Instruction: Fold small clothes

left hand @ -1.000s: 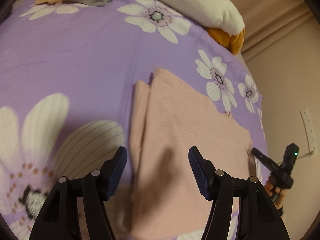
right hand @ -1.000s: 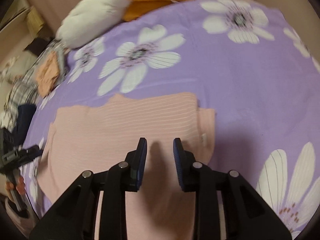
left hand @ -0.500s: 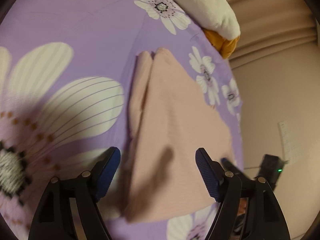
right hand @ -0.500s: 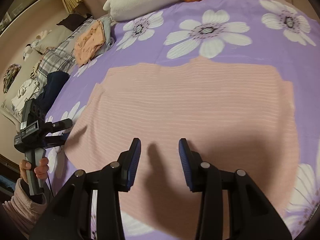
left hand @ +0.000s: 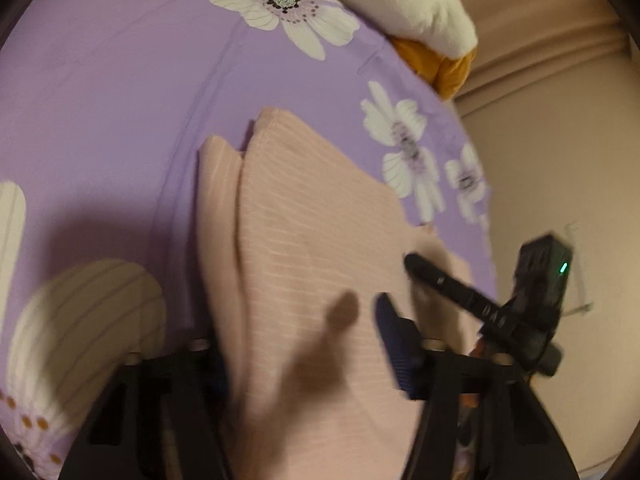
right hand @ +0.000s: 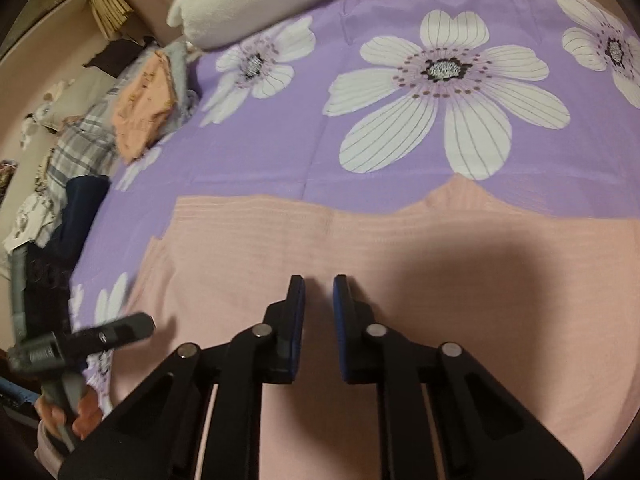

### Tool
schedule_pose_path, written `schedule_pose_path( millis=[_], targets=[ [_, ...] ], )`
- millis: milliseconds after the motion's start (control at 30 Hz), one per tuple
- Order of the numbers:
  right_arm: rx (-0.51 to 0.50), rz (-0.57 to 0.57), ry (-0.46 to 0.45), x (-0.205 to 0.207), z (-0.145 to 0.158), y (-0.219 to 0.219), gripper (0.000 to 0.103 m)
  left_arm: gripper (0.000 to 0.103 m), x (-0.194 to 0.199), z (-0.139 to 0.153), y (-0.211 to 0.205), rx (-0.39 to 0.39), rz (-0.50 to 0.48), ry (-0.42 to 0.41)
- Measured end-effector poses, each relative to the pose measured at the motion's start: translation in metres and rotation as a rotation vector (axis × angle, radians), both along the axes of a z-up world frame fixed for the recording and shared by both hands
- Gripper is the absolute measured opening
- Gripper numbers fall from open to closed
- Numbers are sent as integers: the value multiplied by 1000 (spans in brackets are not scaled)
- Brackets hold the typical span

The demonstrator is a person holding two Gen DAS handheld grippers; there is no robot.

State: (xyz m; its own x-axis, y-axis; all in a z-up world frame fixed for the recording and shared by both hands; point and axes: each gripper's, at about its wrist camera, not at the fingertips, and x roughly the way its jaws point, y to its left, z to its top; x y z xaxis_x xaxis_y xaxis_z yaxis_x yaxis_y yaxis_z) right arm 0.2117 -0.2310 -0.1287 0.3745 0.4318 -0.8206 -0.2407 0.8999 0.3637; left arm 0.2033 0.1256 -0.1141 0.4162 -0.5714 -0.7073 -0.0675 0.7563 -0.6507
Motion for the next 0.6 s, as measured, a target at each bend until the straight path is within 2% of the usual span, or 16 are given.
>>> schedule_pose_path(
  millis=[33, 167, 300, 467, 600],
  targets=[
    [-5, 0, -1, 2, -1, 1, 13, 36, 0, -1, 1, 16, 1, 4],
    [-4, -14, 7, 0, 4, -3, 11, 22, -1, -6, 8, 32, 17, 25],
    [-3, 50, -30, -32, 18, -4, 14, 22, -2, -6, 10, 43, 17, 27],
    [-69, 123, -15, -76, 9, 1, 14, 22, -1, -4, 9, 64, 19, 39],
    [-33, 134, 18, -107, 14, -2, 14, 22, 0, -3, 6, 77, 24, 47]
  ],
)
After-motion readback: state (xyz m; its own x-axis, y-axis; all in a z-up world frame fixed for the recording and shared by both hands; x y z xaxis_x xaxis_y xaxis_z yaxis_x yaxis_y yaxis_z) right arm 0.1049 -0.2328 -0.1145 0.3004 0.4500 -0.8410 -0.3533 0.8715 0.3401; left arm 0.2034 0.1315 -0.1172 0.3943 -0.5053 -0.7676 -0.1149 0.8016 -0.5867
